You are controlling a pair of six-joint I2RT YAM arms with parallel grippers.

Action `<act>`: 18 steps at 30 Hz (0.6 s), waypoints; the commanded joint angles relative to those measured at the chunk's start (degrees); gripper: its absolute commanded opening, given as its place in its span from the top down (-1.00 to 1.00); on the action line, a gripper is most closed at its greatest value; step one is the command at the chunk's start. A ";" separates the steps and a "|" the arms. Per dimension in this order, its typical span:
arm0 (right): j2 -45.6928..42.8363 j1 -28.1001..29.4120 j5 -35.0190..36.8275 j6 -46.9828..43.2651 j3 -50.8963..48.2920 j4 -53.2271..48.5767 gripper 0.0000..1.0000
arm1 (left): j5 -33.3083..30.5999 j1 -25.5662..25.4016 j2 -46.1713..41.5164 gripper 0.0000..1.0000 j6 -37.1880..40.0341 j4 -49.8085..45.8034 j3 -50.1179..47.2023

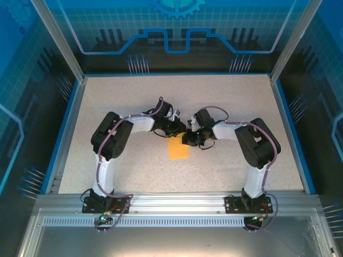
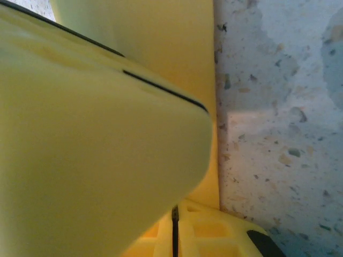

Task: Fold a paper plane with a square sheet of paper (pick it up from the middle)
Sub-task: First fold in half a square sheet of paper at the center of the table.

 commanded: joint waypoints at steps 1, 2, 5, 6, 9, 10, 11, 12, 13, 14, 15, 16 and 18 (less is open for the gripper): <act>2.26 -0.50 0.36 0.50 -0.98 -1.87 0.82 | -1.65 -0.24 2.01 0.69 -0.52 -0.55 0.12; 2.25 -0.52 0.23 0.43 -1.01 -2.00 0.82 | -2.24 -0.16 2.29 0.69 -0.25 -1.04 0.35; 2.17 -0.51 0.25 0.29 -1.22 -2.48 0.82 | -6.24 -0.18 2.71 0.70 2.32 -4.75 1.60; 2.08 -0.52 0.16 0.22 -1.43 -2.61 0.82 | -7.64 -0.20 2.81 0.70 3.10 -5.70 2.00; 1.93 -0.39 0.09 -0.09 -1.91 -3.19 0.81 | -10.34 0.04 3.44 0.70 4.90 -7.87 3.41; 1.88 -0.41 -0.02 -0.18 -2.26 -3.29 0.82 | -11.13 0.20 3.63 0.70 5.18 -8.10 3.76; 1.77 -0.26 -0.10 -0.29 -2.61 -3.49 0.82 | -11.27 0.46 3.93 0.70 5.26 -8.06 4.04; 1.70 -0.13 -0.19 -0.47 -3.02 -3.62 0.82 | -11.50 0.73 4.11 0.70 5.42 -8.09 4.44; 1.60 -0.01 -0.26 -0.59 -3.50 -3.78 0.81 | -11.85 1.04 4.31 0.70 5.50 -8.05 4.88; 1.47 0.05 -0.36 -0.65 -3.96 -3.80 0.81 | -11.91 1.24 4.49 0.70 5.59 -8.10 5.34; 1.33 0.23 -0.45 -0.70 -4.43 -3.85 0.81 | -11.91 1.60 4.64 0.70 5.75 -8.14 5.93; 1.39 0.40 -0.46 -0.75 -4.83 -3.86 0.81 | -11.99 1.89 4.77 0.70 5.83 -8.11 6.52; 1.21 0.70 -0.63 -0.71 -6.00 -3.90 0.81 | -12.18 2.20 5.20 0.70 6.20 -8.18 7.77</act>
